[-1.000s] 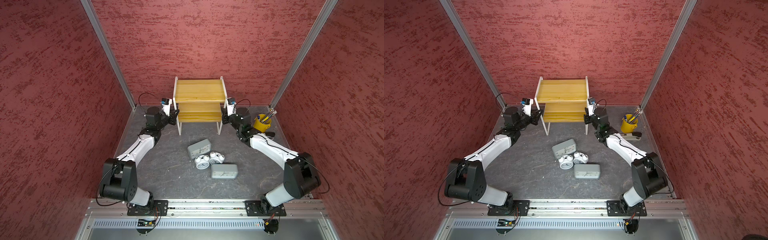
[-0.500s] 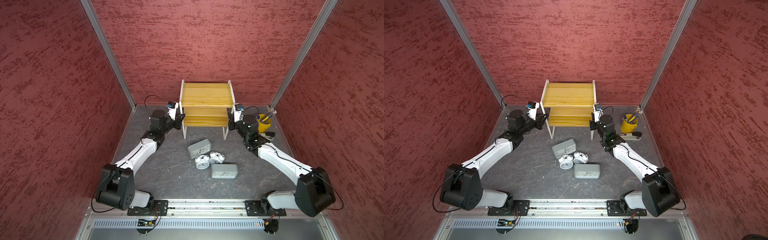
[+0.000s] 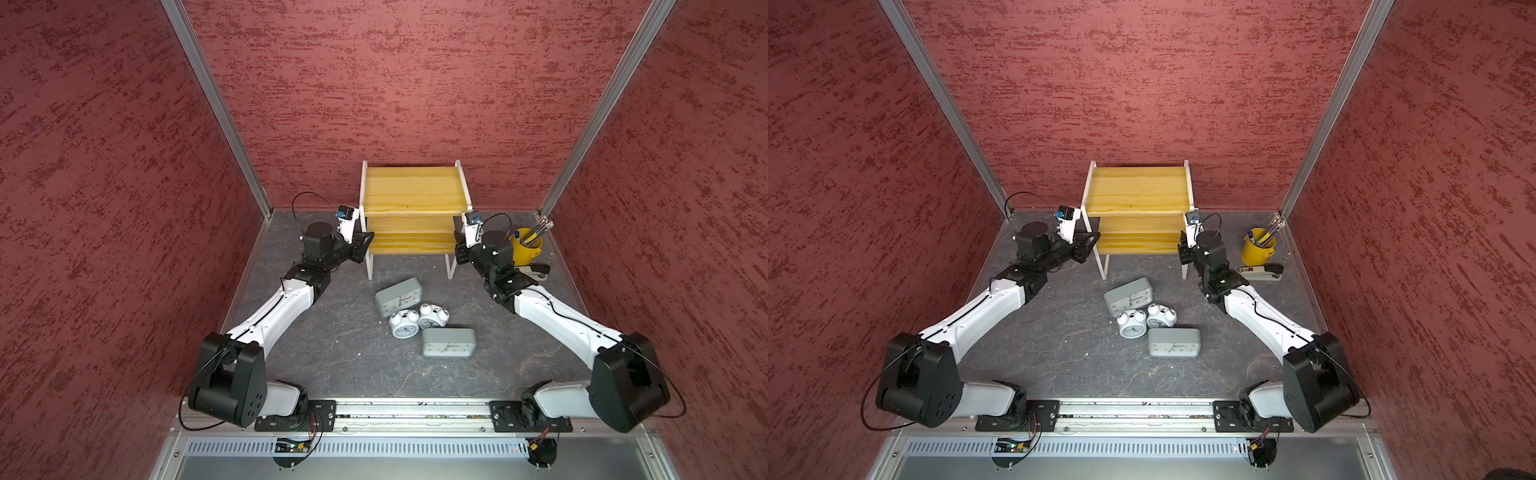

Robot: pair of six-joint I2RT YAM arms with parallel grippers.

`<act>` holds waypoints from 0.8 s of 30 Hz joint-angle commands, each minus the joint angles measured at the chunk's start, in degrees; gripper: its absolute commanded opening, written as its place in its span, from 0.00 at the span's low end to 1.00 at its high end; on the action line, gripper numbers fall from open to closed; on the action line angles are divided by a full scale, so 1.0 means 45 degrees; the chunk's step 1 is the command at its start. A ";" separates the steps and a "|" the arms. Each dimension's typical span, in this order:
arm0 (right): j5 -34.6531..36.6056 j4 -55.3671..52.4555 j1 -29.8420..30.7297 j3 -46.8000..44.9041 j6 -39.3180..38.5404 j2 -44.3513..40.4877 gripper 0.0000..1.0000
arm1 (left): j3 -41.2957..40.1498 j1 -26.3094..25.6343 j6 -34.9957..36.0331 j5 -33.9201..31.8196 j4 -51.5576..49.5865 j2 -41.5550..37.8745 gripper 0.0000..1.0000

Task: Place the alarm clocks on the shelf by style
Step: Move the shelf to the center of the board.

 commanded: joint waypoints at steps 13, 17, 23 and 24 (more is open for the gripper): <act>-0.0961 -0.1539 0.0095 -0.0936 0.0518 -0.2459 0.92 | -0.1263 -0.0478 0.0182 -0.1956 -0.3160 -0.3280 0.98; -0.1545 -0.1773 0.0094 -0.1491 0.0556 -0.3276 0.95 | -0.1840 -0.0824 -0.0406 -0.2336 -0.4327 -0.4309 0.97; -0.1751 -0.1978 0.0083 -0.2100 0.0759 -0.4052 0.95 | -0.2882 -0.1899 -0.0653 -0.1664 -0.4995 -0.4782 0.92; -0.1669 -0.1959 0.0089 -0.2195 0.0767 -0.4131 0.95 | -0.3086 -0.2103 -0.0193 -0.1252 -0.4892 -0.4681 0.91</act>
